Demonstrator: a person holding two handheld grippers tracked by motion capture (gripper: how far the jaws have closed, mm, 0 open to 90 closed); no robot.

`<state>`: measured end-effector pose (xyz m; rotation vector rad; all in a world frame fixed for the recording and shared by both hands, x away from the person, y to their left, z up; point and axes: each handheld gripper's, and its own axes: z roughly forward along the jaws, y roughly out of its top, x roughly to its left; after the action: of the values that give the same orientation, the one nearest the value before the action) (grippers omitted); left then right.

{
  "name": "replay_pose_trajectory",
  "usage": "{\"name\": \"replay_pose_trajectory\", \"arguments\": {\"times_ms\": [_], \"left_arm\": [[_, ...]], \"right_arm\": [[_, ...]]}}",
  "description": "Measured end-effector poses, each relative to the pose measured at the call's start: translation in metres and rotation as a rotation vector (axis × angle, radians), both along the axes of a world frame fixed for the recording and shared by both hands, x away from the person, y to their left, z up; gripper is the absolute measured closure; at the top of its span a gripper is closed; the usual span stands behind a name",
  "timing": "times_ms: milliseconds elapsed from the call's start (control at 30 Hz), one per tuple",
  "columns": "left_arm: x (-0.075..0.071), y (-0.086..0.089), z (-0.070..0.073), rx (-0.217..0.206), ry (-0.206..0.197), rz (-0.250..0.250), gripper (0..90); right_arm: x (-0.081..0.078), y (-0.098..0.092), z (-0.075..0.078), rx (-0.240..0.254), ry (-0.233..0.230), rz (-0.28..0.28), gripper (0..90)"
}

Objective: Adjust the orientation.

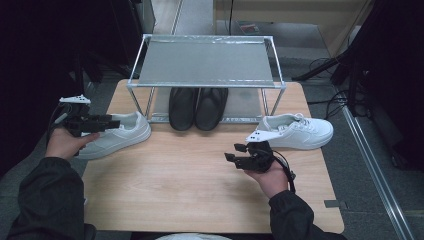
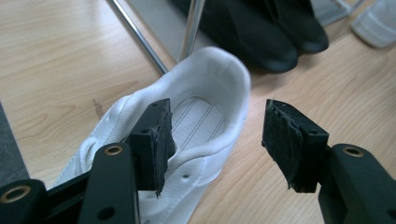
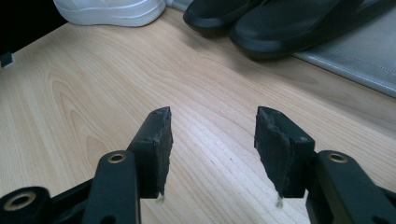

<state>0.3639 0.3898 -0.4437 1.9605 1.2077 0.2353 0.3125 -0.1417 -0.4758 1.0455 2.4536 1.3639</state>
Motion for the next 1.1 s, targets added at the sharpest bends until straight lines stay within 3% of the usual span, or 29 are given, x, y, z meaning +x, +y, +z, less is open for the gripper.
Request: {"name": "replay_pose_trajectory", "arguments": {"times_ms": [267, 333, 467, 533, 600, 800, 867, 900, 1100], "left_arm": [[0.009, 0.005, -0.020, 0.049, 0.052, -0.012, 45.7], [0.010, 0.006, -0.025, 0.032, 0.075, -0.028, 49.8], [0.006, 0.010, -0.032, 0.021, 0.009, -0.068, 50.9], [0.005, 0.010, -0.035, 0.040, -0.027, -0.092, 50.9], [0.005, 0.008, -0.039, 0.049, -0.034, -0.105, 49.5], [0.006, 0.010, -0.039, 0.003, 0.012, -0.117, 58.6], [0.006, 0.011, -0.038, -0.031, 0.043, -0.126, 65.5], [0.007, 0.011, -0.038, -0.061, 0.064, -0.149, 74.6], [0.007, 0.008, -0.034, -0.064, 0.105, -0.146, 81.5]], "right_arm": [[-0.005, -0.004, 0.000, -0.005, -0.008, -0.014, 48.1], [-0.005, -0.006, 0.000, -0.003, -0.008, -0.019, 48.1], [-0.006, -0.008, 0.000, -0.002, -0.010, -0.026, 48.1], [-0.007, -0.009, 0.000, -0.007, -0.006, -0.031, 48.0], [-0.007, -0.009, -0.001, -0.009, -0.006, -0.030, 48.0], [-0.008, -0.008, -0.002, -0.013, -0.006, -0.032, 48.0], [-0.007, -0.008, -0.002, -0.015, -0.006, -0.032, 48.0], [-0.007, -0.008, -0.002, -0.016, -0.006, -0.031, 48.0], [-0.007, -0.008, -0.002, -0.013, -0.004, -0.034, 48.1]]}}
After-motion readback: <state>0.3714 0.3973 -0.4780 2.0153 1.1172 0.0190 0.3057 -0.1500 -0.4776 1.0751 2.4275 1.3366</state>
